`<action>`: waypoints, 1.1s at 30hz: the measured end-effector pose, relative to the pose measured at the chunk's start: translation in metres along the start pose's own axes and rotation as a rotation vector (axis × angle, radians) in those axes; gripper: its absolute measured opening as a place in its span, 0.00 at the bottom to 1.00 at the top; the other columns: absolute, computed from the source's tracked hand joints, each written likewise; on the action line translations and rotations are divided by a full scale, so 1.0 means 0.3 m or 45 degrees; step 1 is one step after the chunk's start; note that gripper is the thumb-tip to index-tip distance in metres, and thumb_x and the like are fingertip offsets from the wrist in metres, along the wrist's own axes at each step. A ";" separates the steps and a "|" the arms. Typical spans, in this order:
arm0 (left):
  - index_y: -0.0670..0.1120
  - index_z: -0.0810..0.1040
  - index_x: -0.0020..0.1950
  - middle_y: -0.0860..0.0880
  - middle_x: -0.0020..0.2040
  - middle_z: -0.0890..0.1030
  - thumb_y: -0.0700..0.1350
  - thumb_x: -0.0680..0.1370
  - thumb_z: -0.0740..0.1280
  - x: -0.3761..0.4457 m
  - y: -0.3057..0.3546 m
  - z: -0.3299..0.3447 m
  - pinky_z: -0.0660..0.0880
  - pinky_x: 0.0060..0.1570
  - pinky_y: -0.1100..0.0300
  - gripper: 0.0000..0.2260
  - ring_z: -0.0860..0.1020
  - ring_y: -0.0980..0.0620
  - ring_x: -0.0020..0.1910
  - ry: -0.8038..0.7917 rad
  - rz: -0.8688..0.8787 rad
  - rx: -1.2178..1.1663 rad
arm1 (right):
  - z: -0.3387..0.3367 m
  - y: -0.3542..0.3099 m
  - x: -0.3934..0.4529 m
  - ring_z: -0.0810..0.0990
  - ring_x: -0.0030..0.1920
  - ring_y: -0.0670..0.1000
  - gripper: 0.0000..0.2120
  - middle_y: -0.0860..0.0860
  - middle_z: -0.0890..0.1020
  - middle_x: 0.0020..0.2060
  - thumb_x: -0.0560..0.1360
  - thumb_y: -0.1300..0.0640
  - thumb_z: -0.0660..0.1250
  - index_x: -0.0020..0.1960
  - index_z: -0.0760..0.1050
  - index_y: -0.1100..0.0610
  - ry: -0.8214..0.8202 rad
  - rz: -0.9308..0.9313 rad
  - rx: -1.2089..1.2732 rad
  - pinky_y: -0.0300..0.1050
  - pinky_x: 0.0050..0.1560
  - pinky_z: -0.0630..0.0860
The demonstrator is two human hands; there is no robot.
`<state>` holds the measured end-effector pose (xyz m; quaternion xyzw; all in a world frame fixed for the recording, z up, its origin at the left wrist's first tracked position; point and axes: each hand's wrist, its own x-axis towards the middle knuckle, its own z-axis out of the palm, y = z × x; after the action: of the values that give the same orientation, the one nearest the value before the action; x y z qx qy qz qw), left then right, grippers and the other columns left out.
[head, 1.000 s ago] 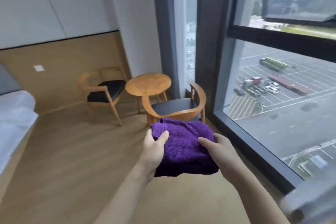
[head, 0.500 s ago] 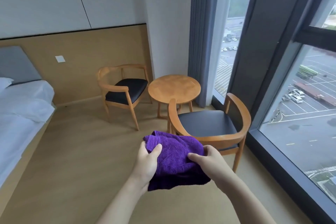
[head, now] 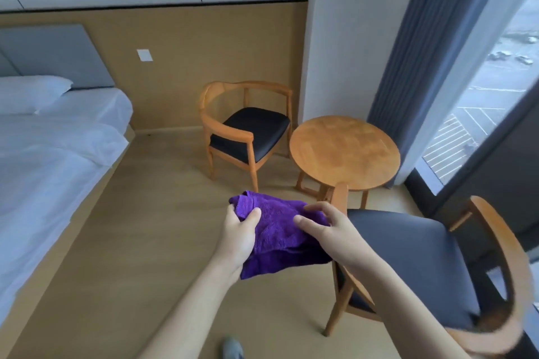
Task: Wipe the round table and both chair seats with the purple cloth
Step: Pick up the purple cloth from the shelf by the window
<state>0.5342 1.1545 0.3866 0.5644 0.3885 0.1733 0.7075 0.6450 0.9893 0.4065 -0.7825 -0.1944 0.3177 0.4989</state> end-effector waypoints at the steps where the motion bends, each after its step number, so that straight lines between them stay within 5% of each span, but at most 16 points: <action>1: 0.48 0.76 0.61 0.44 0.55 0.85 0.43 0.84 0.65 0.079 0.012 -0.007 0.83 0.54 0.43 0.06 0.86 0.45 0.52 0.013 -0.012 -0.003 | 0.011 -0.019 0.069 0.82 0.56 0.45 0.29 0.41 0.80 0.57 0.64 0.29 0.74 0.61 0.76 0.40 -0.050 -0.026 -0.013 0.50 0.59 0.81; 3: 0.47 0.76 0.60 0.42 0.56 0.85 0.42 0.83 0.65 0.238 0.038 -0.022 0.82 0.55 0.40 0.06 0.85 0.43 0.52 0.036 -0.039 -0.010 | 0.036 -0.057 0.211 0.82 0.57 0.45 0.38 0.42 0.80 0.59 0.59 0.26 0.77 0.63 0.76 0.43 -0.145 -0.043 -0.053 0.49 0.60 0.81; 6: 0.46 0.77 0.60 0.42 0.55 0.85 0.42 0.83 0.65 0.485 0.100 -0.058 0.82 0.56 0.39 0.06 0.85 0.42 0.53 0.047 -0.075 -0.006 | 0.084 -0.128 0.440 0.79 0.61 0.49 0.39 0.47 0.76 0.62 0.61 0.37 0.83 0.67 0.73 0.47 -0.237 -0.016 -0.159 0.51 0.62 0.80; 13: 0.49 0.76 0.60 0.45 0.55 0.85 0.44 0.83 0.66 1.000 0.301 -0.139 0.83 0.53 0.48 0.06 0.85 0.47 0.51 0.003 -0.125 0.078 | 0.197 -0.324 0.943 0.85 0.48 0.48 0.14 0.46 0.85 0.49 0.71 0.52 0.79 0.53 0.79 0.49 -0.045 0.015 -0.106 0.49 0.51 0.84; 18: 0.50 0.76 0.59 0.45 0.56 0.84 0.45 0.83 0.67 1.294 0.397 -0.127 0.82 0.57 0.42 0.06 0.85 0.45 0.53 -0.067 -0.149 0.120 | 0.212 -0.387 1.222 0.85 0.42 0.45 0.08 0.43 0.86 0.41 0.73 0.51 0.77 0.49 0.80 0.50 0.047 0.116 -0.004 0.41 0.41 0.80; 24: 0.50 0.76 0.57 0.45 0.55 0.84 0.45 0.83 0.67 1.649 0.478 -0.073 0.80 0.59 0.41 0.04 0.84 0.45 0.54 -0.104 -0.146 0.206 | 0.221 -0.444 1.576 0.85 0.46 0.58 0.10 0.57 0.86 0.44 0.78 0.51 0.70 0.50 0.80 0.59 0.199 0.164 -0.007 0.57 0.51 0.81; 29: 0.52 0.76 0.57 0.47 0.53 0.85 0.47 0.83 0.66 1.921 0.583 -0.002 0.83 0.55 0.46 0.04 0.85 0.48 0.51 -0.172 -0.151 0.284 | 0.182 -0.505 1.845 0.83 0.44 0.59 0.14 0.58 0.84 0.43 0.80 0.49 0.67 0.48 0.79 0.61 0.279 0.170 -0.034 0.49 0.43 0.77; 33: 0.53 0.75 0.58 0.47 0.55 0.84 0.49 0.83 0.66 2.117 0.658 0.065 0.82 0.56 0.46 0.04 0.84 0.48 0.52 -0.247 -0.159 0.314 | 0.144 -0.559 2.013 0.84 0.45 0.58 0.13 0.57 0.85 0.42 0.81 0.50 0.66 0.48 0.80 0.60 0.348 0.184 -0.040 0.52 0.47 0.79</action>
<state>0.9922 1.6356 0.3471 0.6357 0.3710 0.0248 0.6765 1.0537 1.4645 0.3620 -0.8380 -0.0728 0.2404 0.4844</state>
